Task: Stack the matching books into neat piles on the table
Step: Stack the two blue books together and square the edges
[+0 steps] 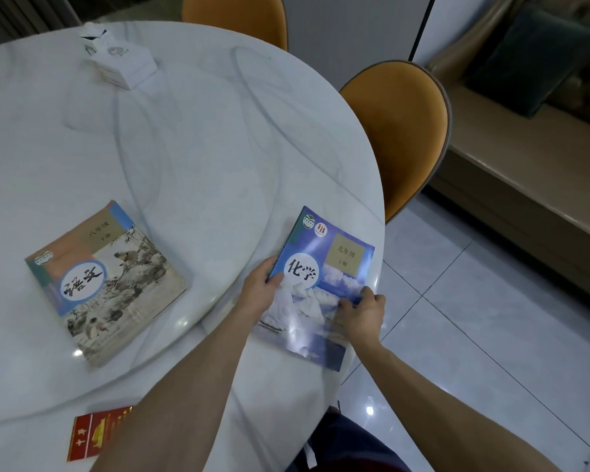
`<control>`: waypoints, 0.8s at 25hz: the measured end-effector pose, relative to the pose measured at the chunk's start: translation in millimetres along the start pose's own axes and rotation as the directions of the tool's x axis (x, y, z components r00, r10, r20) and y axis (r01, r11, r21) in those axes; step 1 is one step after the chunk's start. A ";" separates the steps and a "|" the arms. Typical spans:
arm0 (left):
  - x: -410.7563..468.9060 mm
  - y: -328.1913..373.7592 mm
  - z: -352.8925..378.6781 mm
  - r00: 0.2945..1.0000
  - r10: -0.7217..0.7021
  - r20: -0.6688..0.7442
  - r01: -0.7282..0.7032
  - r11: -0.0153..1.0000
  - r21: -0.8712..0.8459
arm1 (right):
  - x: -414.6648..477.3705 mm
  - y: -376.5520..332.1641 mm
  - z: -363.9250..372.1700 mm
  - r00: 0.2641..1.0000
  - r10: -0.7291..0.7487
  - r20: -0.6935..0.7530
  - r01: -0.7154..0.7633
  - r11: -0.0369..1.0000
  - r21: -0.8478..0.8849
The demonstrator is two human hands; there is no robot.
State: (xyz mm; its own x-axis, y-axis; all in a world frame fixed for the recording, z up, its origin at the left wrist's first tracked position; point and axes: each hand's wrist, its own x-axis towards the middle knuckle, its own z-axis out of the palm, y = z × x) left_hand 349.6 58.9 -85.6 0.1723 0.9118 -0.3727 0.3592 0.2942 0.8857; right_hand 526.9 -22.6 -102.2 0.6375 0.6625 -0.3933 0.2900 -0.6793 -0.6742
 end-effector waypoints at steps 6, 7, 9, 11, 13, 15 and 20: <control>-17.6 4.9 -7.0 1.000 0.009 -0.012 -0.012 0.969 -0.247 | -5.8 -8.9 -15.0 0.995 0.092 0.045 -0.101 0.947 0.304; -20.4 6.0 -9.4 1.000 0.011 -0.027 -0.018 0.964 -0.266 | -7.9 -13.3 -18.1 0.994 0.091 0.066 -0.109 0.931 0.348; -25.3 8.7 -15.4 0.998 0.014 -0.059 -0.031 0.953 -0.300 | -10.4 -25.0 -24.2 0.992 0.066 0.103 -0.103 0.909 0.404; -29.1 12.3 -22.1 0.994 0.006 -0.109 -0.042 0.944 -0.329 | -10.9 -38.9 -29.5 0.989 0.026 0.142 -0.086 0.898 0.432; -34.8 15.3 -33.4 0.985 -0.011 -0.170 -0.048 0.939 -0.341 | -13.0 -54.6 -30.3 0.981 -0.026 0.194 -0.064 0.894 0.443; -40.0 17.4 -45.8 0.974 -0.037 -0.222 -0.041 0.941 -0.336 | -15.1 -70.6 -27.0 0.971 -0.066 0.229 -0.041 0.900 0.435; -59.1 19.6 -90.7 0.913 -0.085 -0.399 -0.055 0.943 -0.327 | -26.1 -116.2 4.6 0.931 -0.153 0.332 0.008 0.917 0.399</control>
State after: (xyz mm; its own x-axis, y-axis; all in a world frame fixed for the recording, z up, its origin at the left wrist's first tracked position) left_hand 263.2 36.8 -21.0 -0.2388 0.9217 -0.3056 0.0296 0.3215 0.9465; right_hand 473.3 40.5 -16.4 0.3123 0.8252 -0.4706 -0.0142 -0.4913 -0.8709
